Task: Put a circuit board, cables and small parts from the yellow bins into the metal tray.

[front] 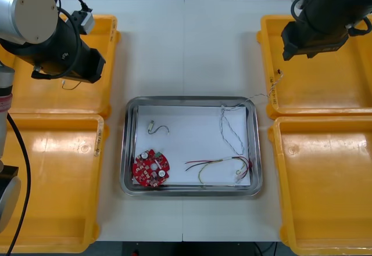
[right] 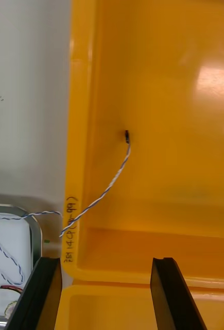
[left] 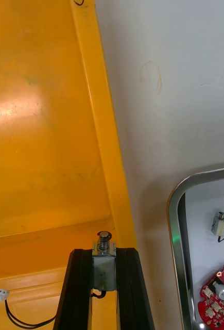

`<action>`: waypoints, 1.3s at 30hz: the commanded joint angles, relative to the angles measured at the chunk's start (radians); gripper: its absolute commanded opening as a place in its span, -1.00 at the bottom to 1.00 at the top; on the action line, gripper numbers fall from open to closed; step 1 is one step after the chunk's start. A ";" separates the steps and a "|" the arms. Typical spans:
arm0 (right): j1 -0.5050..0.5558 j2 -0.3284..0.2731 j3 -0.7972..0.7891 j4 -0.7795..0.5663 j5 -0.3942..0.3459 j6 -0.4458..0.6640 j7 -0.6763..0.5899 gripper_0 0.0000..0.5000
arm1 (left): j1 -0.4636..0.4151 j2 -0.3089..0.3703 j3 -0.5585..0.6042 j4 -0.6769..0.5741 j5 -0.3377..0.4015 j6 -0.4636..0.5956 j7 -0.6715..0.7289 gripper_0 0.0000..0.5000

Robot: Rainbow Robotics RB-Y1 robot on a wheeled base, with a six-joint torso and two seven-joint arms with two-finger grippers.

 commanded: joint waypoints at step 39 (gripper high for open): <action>-0.110 0.045 -0.239 0.391 0.082 -0.230 -0.638 1.00 | 0.001 -0.010 0.000 -0.037 0.022 0.007 0.112 -1.00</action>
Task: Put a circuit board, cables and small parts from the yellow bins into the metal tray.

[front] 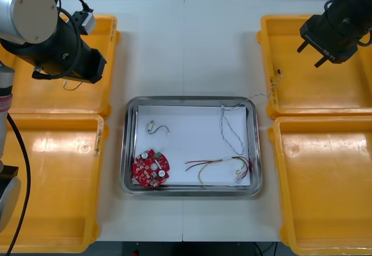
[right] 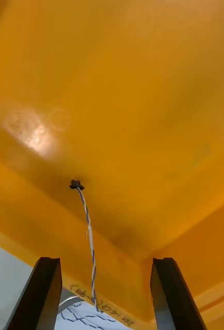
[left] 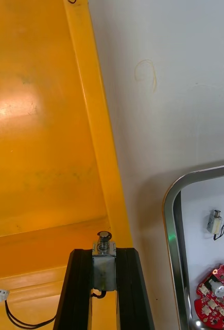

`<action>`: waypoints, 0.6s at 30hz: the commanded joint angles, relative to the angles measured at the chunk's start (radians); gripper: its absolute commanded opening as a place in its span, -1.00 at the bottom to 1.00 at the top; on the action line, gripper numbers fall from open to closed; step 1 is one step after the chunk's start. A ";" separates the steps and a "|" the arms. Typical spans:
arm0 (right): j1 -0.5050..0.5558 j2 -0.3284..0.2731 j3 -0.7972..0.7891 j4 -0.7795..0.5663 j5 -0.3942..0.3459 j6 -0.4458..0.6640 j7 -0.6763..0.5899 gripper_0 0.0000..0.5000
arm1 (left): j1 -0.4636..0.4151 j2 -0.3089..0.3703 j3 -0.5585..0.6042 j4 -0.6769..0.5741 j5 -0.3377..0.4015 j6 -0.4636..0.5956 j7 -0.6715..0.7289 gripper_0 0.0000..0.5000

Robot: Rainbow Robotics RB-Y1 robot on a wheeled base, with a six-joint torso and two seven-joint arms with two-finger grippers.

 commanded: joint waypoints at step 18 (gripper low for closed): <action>-0.060 0.062 -0.015 0.097 -0.005 -0.165 -0.075 1.00 | 0.001 -0.010 0.000 -0.036 0.010 0.007 0.109 -1.00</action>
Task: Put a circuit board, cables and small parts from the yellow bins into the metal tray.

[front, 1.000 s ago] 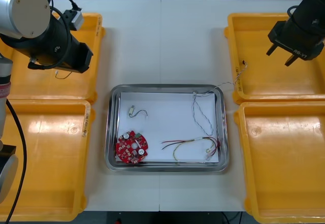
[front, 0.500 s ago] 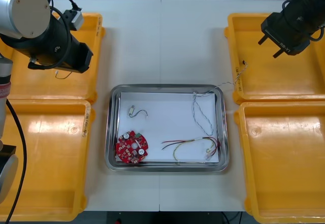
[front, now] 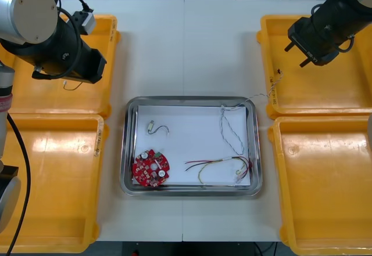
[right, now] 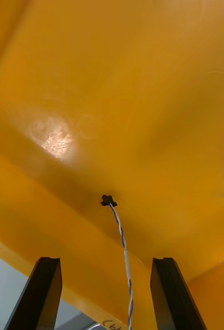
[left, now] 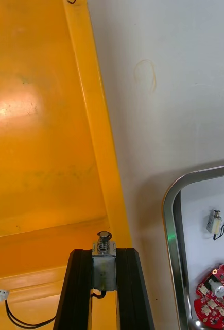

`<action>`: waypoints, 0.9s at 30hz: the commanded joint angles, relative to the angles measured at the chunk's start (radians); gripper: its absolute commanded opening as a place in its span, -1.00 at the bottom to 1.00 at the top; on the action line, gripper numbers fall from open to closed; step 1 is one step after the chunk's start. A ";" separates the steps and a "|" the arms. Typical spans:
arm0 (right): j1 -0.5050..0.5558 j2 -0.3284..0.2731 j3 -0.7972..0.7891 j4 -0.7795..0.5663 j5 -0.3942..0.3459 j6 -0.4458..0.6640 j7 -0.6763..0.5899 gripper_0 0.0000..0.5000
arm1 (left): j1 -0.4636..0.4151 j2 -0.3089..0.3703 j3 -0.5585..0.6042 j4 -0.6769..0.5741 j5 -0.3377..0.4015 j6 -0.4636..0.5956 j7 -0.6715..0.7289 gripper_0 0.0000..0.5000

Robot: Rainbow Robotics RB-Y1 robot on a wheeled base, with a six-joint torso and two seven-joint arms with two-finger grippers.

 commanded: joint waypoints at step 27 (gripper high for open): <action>0.029 0.032 0.022 0.024 -0.026 -0.054 -0.054 1.00 | 0.002 -0.010 0.000 -0.036 0.018 0.007 0.117 -1.00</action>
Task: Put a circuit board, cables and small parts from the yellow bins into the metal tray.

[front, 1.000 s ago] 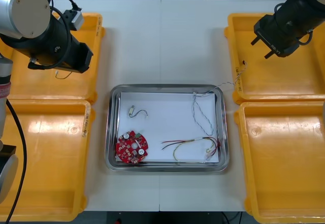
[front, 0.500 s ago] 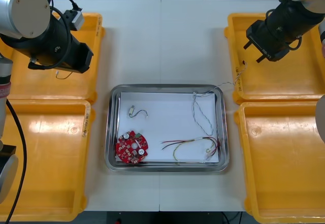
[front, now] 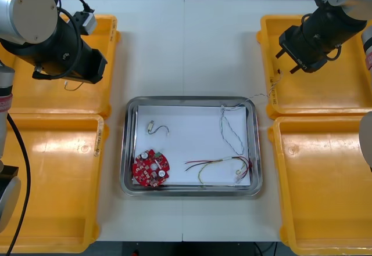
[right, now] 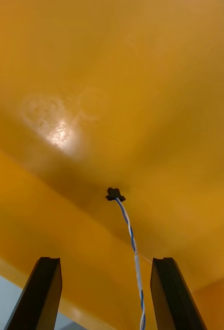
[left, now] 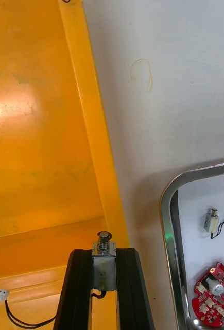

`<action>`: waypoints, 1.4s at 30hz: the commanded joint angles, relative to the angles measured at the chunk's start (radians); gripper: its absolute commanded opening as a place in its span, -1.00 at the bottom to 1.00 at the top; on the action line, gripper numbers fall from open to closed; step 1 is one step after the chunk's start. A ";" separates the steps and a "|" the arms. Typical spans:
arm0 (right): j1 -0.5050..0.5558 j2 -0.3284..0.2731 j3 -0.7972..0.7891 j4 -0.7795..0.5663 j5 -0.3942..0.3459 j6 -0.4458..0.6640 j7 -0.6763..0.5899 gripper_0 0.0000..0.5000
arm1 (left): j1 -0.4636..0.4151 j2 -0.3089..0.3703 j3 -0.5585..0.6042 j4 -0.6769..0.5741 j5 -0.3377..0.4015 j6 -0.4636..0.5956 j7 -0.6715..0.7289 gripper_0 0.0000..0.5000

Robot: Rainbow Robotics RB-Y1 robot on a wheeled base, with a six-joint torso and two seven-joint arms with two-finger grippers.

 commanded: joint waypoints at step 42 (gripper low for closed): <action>0.050 -0.024 0.026 -0.172 -0.023 0.118 -0.045 -1.00 | 0.002 -0.010 0.002 -0.035 0.016 0.007 0.133 -1.00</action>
